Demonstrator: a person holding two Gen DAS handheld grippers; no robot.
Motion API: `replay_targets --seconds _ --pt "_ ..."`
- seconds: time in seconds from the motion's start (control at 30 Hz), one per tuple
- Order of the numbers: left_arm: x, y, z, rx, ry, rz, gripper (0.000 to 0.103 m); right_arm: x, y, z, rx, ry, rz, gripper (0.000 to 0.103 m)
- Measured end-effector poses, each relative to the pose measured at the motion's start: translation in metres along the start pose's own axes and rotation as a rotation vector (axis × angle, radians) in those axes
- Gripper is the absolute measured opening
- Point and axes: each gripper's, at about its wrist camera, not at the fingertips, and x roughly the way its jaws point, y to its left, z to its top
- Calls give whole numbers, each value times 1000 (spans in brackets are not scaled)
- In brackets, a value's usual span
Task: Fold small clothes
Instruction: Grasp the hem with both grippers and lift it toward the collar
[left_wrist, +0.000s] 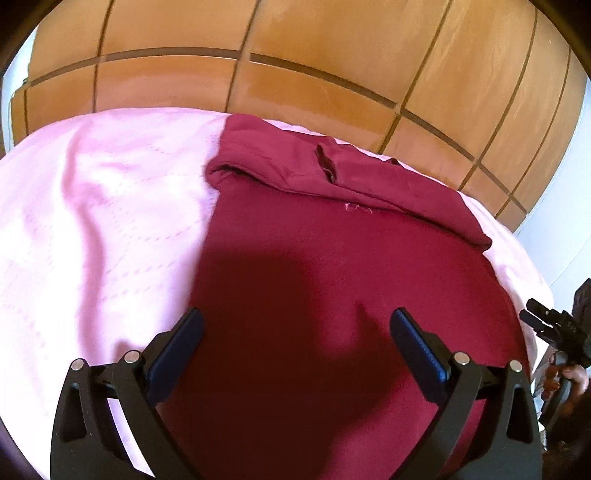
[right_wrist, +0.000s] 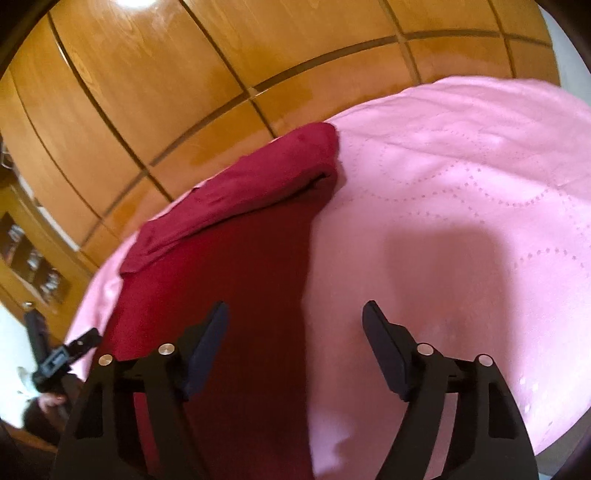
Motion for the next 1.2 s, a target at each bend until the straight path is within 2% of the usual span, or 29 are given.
replay_targets --seconds 0.03,0.13,0.17,0.2,0.3,0.57,0.63,0.7,0.8,0.9,0.97,1.0,1.03,1.1,1.2 --pt "-6 5 -1 -9 -2 -9 100 -1 0 -1 7 13 17 63" --pt "-20 25 -6 -57 2 -28 99 0 -6 -6 42 61 73 60" --pt "-22 30 -8 -70 14 -39 92 -1 -8 -10 49 85 105 59" --pt "-22 34 -11 -78 31 -48 80 0 -8 -13 48 112 128 58" --pt "-27 48 -26 -79 83 -57 61 -1 -9 -22 36 164 185 58" --pt "-39 47 -47 -42 153 -211 59 -9 -14 -48 60 244 342 56" --pt "-42 49 -51 -65 169 -251 55 -10 -16 -54 69 251 358 56" --pt "-43 53 -54 -86 189 -270 43 -10 -17 -59 79 264 378 56" --pt "-42 57 -59 -117 212 -299 33 -8 -17 -68 79 292 388 44" --pt "-40 58 -63 -146 244 -351 33 -5 -20 -72 90 328 406 40" --pt "-39 52 -64 -117 264 -364 30 -1 -16 -72 88 333 420 35" --pt "-39 49 -64 -110 272 -369 20 0 -15 -71 91 336 433 28" --pt "-37 46 -63 -111 284 -379 14 1 -14 -69 94 338 435 26" --pt "-37 43 -60 -128 285 -403 11 1 -12 -67 94 336 447 21" --pt "-43 39 -49 -118 261 -427 9 -3 -13 -63 98 313 478 20"
